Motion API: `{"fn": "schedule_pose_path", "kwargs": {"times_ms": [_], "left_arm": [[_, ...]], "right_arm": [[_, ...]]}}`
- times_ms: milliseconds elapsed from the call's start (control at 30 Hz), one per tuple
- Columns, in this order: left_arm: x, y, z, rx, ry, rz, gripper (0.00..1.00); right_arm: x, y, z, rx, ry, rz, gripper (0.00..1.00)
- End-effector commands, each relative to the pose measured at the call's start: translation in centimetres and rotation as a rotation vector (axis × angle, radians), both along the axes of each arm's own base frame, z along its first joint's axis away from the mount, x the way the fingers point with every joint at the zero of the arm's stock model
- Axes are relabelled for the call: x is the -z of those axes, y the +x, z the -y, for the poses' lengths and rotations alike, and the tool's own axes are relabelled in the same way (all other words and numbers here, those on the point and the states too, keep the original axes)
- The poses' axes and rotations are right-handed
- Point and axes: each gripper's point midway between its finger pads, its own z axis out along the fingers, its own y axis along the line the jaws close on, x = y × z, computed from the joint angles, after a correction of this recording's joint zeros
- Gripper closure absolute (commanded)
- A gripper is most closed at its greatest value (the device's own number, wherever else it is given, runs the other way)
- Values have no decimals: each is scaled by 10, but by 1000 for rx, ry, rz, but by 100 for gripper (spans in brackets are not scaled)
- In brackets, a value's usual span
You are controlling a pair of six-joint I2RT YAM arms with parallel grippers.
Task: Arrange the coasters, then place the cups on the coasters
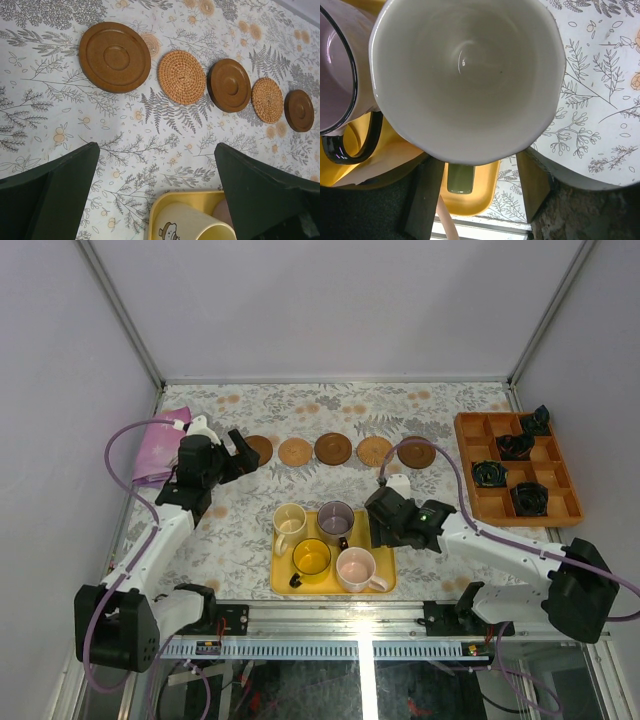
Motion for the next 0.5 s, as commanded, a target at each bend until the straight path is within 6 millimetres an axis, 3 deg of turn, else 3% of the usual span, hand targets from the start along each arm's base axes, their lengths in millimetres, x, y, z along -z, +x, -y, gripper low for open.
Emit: {"fn": "schedule_pose_path", "kwargs": {"times_ms": [0, 267, 367, 467], "left_arm": [[1, 4, -6, -15, 34, 9, 0], [7, 3, -11, -29, 53, -2, 0], [8, 3, -11, -32, 54, -8, 0], [10, 3, -11, -30, 52, -13, 0]], "right_arm": [[-6, 9, -9, 21, 21, 44, 37], [1, 8, -13, 13, 11, 24, 59], [6, 5, -15, 6, 7, 7, 71], [8, 3, -15, 6, 2, -2, 89]]}}
